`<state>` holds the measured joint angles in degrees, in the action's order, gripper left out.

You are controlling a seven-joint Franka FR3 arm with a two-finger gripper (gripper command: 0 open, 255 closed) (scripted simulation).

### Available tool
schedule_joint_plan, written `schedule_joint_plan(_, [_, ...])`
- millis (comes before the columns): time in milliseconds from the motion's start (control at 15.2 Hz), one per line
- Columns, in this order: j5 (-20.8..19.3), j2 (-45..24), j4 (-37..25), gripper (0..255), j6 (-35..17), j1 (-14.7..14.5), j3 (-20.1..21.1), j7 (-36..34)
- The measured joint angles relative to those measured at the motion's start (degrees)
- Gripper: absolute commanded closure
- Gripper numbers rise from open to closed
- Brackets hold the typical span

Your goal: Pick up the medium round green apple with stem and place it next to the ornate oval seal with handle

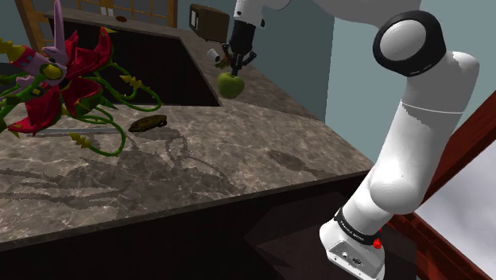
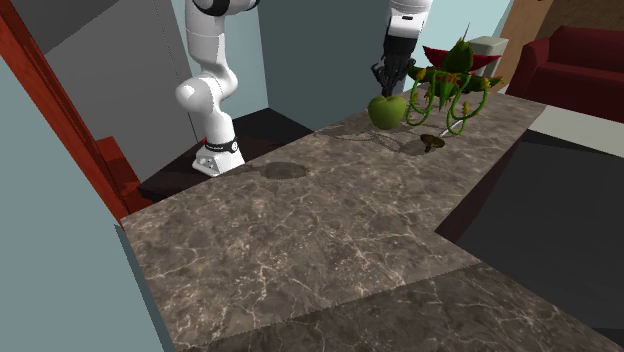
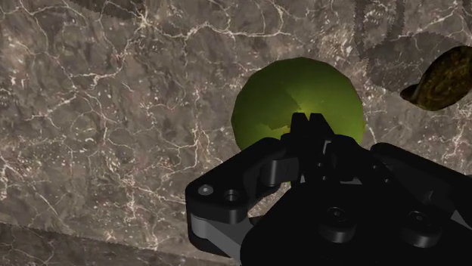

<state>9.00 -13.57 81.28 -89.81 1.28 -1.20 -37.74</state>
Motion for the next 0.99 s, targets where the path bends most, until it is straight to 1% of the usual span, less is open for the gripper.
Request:
schedule_joint_plan(396, [-0.19, -6.01, -7.98, 255, 0.86, -4.57, 2.61, -7.3])
schedule_joint_plan(594, [-0.51, -11.14, -15.84, 255, 3.09, -6.66, 3.55, -10.61])
schedule_joint_plan(726, [-0.68, -13.36, -19.01, 255, 3.8, -7.76, 3.97, -12.18])
schedule_joint_plan(990, [-0.68, -12.87, -15.22, 255, 0.47, -8.15, 4.05, -12.21])
